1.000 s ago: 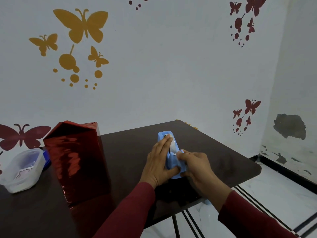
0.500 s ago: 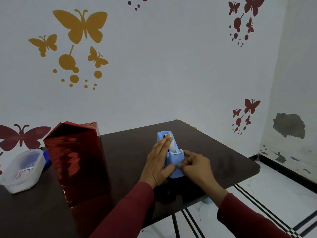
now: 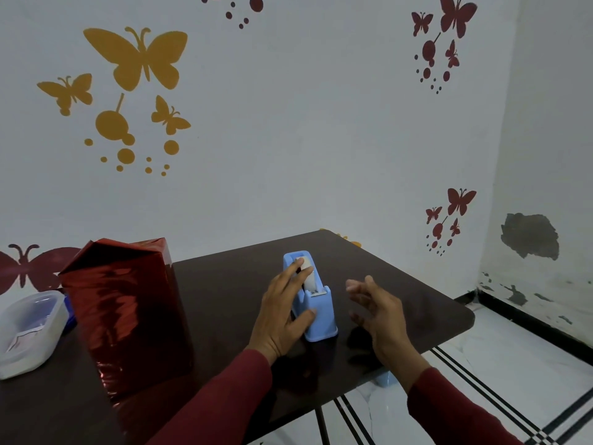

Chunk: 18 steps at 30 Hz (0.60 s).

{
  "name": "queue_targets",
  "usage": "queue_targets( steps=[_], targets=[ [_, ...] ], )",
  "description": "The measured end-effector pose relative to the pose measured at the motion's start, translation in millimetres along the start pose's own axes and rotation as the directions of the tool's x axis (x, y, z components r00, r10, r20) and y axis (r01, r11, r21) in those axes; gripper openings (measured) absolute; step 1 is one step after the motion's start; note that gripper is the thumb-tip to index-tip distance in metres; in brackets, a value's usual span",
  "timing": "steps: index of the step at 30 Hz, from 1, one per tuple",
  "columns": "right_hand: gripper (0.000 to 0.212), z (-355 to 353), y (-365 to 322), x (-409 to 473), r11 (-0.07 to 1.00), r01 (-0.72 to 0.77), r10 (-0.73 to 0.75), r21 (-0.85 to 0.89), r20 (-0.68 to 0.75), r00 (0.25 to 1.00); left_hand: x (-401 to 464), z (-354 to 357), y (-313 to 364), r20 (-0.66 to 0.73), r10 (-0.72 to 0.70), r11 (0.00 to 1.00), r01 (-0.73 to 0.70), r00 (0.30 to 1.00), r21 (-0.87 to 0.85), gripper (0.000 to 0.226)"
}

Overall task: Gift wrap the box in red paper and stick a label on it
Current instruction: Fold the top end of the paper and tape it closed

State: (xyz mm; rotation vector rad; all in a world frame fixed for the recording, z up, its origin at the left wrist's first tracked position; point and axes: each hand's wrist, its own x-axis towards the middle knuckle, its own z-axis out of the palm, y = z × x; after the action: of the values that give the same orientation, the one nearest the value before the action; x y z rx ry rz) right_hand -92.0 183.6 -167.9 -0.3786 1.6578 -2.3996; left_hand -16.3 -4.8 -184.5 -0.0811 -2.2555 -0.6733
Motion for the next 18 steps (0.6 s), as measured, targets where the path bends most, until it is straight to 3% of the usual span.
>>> queue_targets(
  steps=[4, 7, 10, 14, 18],
  targets=[
    [0.049, -1, 3, -2, 0.994, 0.065, -0.062, -0.088, 0.032, 0.998, 14, -2, 25, -0.105, 0.052, 0.994, -0.041, 0.993, 0.100, 0.049],
    [0.050, -1, 1, -5, 0.992, 0.085, -0.081, -0.088, 0.043, 0.996, 38, -8, 57, 0.112, 0.174, 0.921, -0.202, 0.978, 0.333, 0.044],
    [0.047, -1, 1, -7, 0.989, 0.118, -0.116, -0.087, 0.029, 0.993, 63, -14, 77, 0.348, 0.139, 0.848, -0.293, 0.927, 0.442, 0.038],
    [0.043, 0, 3, -7, 0.986, 0.131, -0.131, -0.102, 0.009, 0.991, 79, -21, 92, 0.437, 0.055, 0.842, -0.277, 0.898, 0.462, 0.022],
    [0.043, -1, 1, -7, 0.990, 0.105, -0.104, -0.097, 0.023, 0.994, 79, -23, 97, 0.453, 0.055, 0.817, -0.301, 0.890, 0.492, 0.023]
  ],
)
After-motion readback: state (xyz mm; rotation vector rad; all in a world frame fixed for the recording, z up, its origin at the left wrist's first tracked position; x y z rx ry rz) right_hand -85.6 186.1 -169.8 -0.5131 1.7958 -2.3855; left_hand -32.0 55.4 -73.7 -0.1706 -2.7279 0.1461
